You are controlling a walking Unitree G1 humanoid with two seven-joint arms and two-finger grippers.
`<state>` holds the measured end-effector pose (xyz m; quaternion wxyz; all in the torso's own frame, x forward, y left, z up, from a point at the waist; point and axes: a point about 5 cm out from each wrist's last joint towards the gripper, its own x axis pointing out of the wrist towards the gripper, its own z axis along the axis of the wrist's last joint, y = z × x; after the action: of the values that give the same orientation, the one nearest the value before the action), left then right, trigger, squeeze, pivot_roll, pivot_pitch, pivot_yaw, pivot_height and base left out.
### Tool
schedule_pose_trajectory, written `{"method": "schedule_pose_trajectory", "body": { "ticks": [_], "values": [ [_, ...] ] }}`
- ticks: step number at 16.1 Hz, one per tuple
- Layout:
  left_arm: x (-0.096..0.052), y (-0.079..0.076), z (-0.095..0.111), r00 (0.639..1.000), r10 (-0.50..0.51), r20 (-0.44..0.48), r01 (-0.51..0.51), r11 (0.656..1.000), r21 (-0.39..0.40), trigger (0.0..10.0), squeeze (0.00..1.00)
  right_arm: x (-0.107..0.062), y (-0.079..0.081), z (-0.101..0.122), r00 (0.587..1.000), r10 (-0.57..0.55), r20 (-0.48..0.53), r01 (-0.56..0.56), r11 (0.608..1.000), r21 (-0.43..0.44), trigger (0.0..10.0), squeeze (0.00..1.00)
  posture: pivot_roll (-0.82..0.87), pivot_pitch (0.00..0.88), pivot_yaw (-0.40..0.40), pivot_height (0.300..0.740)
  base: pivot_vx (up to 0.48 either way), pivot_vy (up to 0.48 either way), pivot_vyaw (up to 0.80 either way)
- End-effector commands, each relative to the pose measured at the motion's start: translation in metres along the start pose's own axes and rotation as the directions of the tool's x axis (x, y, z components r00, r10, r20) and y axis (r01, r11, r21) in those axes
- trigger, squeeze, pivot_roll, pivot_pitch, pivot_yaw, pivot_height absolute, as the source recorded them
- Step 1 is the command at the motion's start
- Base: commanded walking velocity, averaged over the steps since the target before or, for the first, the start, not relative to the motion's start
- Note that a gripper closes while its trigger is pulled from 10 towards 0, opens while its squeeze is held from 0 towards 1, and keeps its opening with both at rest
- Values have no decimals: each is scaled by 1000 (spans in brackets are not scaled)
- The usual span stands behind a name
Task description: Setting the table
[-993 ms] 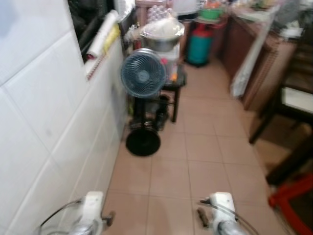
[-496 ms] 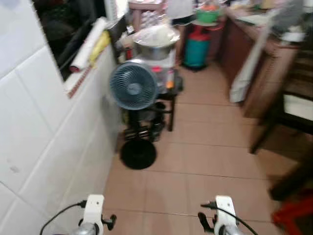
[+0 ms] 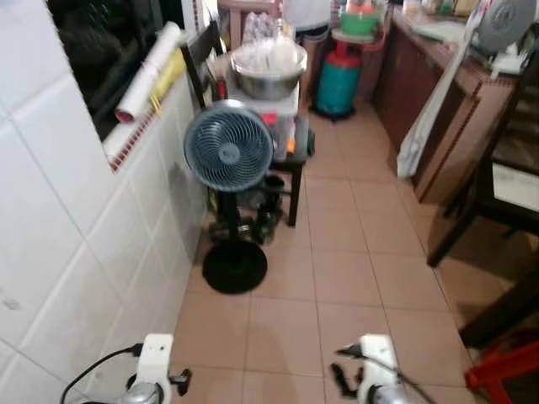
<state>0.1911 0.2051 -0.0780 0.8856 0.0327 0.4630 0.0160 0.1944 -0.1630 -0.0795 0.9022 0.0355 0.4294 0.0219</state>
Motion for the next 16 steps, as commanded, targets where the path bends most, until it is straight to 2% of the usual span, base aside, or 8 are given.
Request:
{"method": "schedule_pose_trajectory", "body": {
  "ticks": [1, 3, 4, 5, 7, 11, 16],
  "values": [
    [1, -1, 3, 1000, 3, 8, -3, 1000, 23, 10000, 0, 0, -6, 3, 1000, -15, 8, 15, 1000, 1, 10000, 0, 21, 0, -31, 740, 0, 0, 0],
    [1, -2, 8, 1000, 8, 26, -9, 999, 41, 10000, 0, 1, -5, 8, 999, -18, 29, 17, 1000, 26, 10000, 0, 24, 0, -27, 740, 0, 0, 0],
    [2, -1, 15, 999, 25, 39, -27, 998, 55, 10000, 0, 2, -6, 17, 998, -30, 53, 25, 996, 88, 10000, 0, 29, 0, -23, 740, 0, 0, 0],
    [3, 0, 19, 998, 33, 45, -35, 998, 57, 10000, 0, 3, -5, 22, 997, -31, 66, 24, 993, 112, 10000, 0, 29, 0, -19, 740, 0, 0, 0],
    [3, 1, 29, 998, 25, 62, -30, 996, 90, 10000, 0, 6, 0, 34, 995, -25, 98, 13, 993, 118, 10000, 0, 31, 0, -3, 740, 0, 0, 0],
    [4, 4, 37, 997, 24, 73, -33, 991, 133, 10000, 0, 6, 7, 31, 995, -27, 94, 12, 989, 149, 10000, 0, 37, 0, 36, 740, 0, 0, 0],
    [3, 10, 37, 997, 36, 66, -46, 985, 165, 10000, 0, 5, 5, 23, 996, -50, 74, 39, 988, 153, 10000, 0, 30, 0, 49, 740, 0, 0, 0]
  ]
}}
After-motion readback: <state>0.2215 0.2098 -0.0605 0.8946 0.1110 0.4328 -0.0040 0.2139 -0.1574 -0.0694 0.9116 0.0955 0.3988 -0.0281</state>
